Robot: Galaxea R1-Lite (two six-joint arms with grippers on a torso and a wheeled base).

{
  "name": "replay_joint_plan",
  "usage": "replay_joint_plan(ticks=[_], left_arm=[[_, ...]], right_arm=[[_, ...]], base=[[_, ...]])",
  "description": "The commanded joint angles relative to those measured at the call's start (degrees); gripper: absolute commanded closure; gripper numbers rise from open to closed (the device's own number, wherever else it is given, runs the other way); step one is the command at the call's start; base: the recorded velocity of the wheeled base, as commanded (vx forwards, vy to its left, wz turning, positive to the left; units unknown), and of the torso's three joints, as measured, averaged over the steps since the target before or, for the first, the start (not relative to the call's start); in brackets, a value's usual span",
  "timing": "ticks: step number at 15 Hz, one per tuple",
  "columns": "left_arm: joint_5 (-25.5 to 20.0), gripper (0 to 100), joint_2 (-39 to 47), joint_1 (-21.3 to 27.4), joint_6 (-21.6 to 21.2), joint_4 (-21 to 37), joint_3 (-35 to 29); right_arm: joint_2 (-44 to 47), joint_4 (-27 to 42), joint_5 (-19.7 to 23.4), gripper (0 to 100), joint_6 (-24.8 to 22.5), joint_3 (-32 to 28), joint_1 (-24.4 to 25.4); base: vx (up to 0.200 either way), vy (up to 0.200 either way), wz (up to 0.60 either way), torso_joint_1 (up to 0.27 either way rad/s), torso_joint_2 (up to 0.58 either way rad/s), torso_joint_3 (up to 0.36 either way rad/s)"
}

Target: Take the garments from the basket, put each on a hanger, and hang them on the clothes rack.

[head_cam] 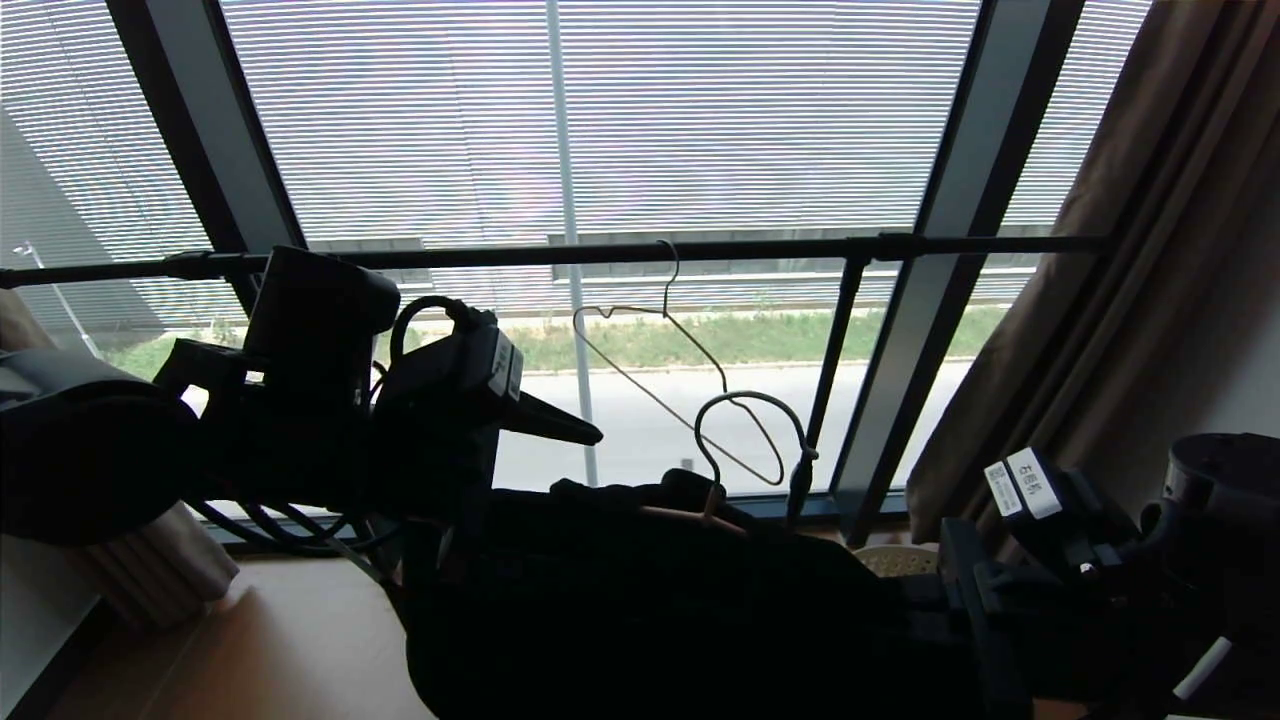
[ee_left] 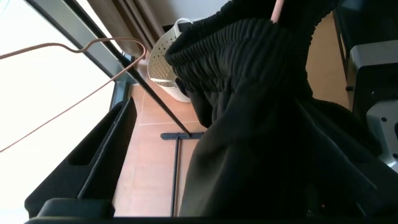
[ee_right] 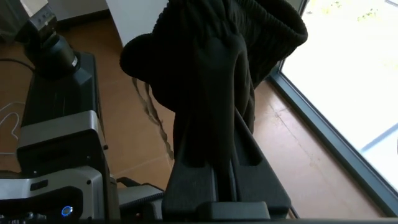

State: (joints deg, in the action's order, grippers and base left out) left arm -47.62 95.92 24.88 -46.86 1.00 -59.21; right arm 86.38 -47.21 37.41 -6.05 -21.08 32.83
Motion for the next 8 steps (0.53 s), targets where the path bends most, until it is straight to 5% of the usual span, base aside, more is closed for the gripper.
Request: replay_joint_plan(ticks=[1, 4, 5, 8], left_arm=[[0.07, 0, 0.85, 0.17, 0.1, 0.14, -0.03], [0.07, 0, 0.94, -0.36, 0.1, 0.23, 0.67], [0.16, 100, 0.94, -0.36, 0.19, 0.23, 0.67], [0.07, 100, 0.85, -0.71, 0.19, 0.23, 0.59]], right_arm=[[-0.69, -0.25, 0.82, 100, -0.02, 0.16, 0.39], [-2.45, -0.16, 2.93, 100, 0.07, 0.25, 0.31], [-2.53, -0.16, 2.93, 100, 0.07, 0.25, 0.31], [-2.45, -0.25, 2.93, 100, 0.07, 0.25, 0.31]], base=[[0.0, 0.0, 0.0, 0.0, 0.0, 0.0], [0.0, 0.0, 0.0, 0.0, 0.0, 0.0], [0.0, 0.0, 0.0, 0.0, 0.0, 0.0], [0.0, 0.0, 0.0, 0.0, 0.0, 0.0]])
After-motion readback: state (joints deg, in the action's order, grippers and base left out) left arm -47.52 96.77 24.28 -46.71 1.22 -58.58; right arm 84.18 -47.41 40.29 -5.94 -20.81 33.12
